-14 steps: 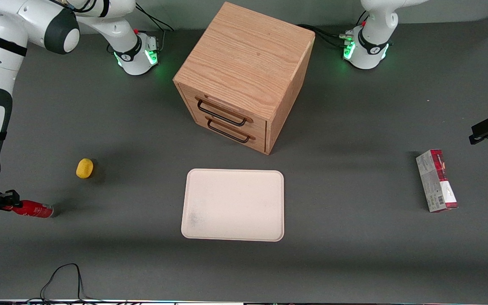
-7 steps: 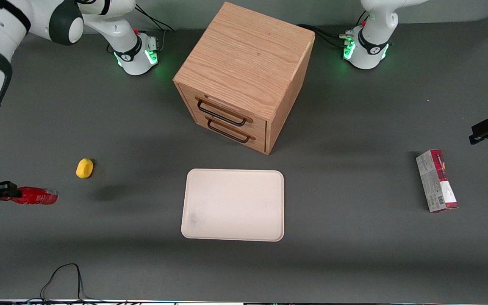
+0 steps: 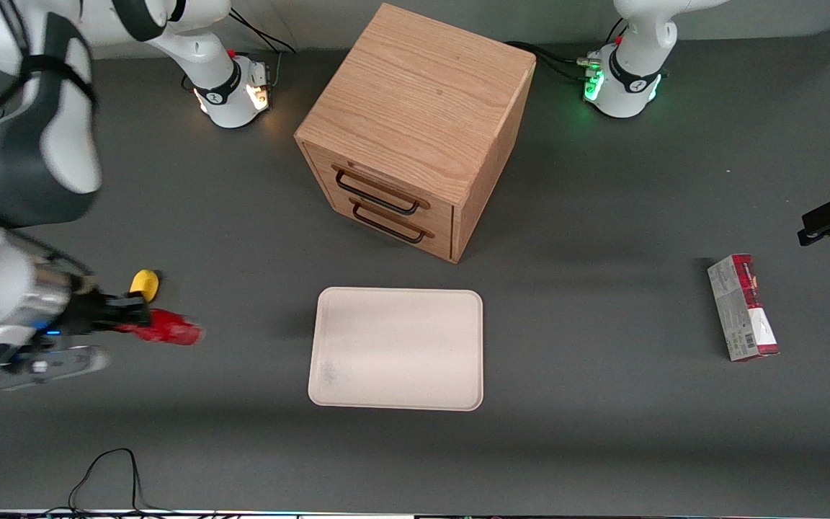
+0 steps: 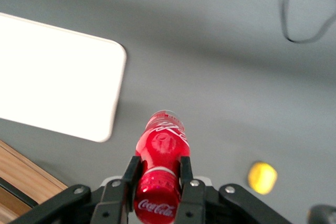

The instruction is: Place coke bottle on tray

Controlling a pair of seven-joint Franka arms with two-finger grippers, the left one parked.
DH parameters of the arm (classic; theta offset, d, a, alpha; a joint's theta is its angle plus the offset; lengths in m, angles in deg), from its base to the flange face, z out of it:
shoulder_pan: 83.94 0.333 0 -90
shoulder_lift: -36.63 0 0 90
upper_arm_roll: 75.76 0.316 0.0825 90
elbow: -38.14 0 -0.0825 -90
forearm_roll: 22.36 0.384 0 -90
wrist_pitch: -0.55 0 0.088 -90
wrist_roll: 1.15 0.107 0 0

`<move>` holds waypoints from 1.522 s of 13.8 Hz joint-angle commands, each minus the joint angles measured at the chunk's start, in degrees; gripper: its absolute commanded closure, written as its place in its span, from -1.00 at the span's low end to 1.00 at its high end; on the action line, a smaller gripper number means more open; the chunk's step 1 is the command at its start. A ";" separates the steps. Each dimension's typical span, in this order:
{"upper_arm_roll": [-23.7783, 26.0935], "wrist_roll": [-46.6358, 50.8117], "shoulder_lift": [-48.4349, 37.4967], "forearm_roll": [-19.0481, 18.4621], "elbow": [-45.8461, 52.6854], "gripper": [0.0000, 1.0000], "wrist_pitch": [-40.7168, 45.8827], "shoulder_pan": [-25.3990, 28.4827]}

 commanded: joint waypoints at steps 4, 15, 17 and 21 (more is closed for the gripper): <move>17.43 20.74 6.33 -17.92 -7.74 0.69 -17.69 0.49; 17.98 27.35 13.45 -18.48 -13.14 -1.00 -32.49 0.05; 17.98 27.35 11.88 -18.39 -13.05 -1.00 -31.71 -0.30; 14.40 26.83 1.54 -12.02 -16.45 -1.00 -21.09 -1.88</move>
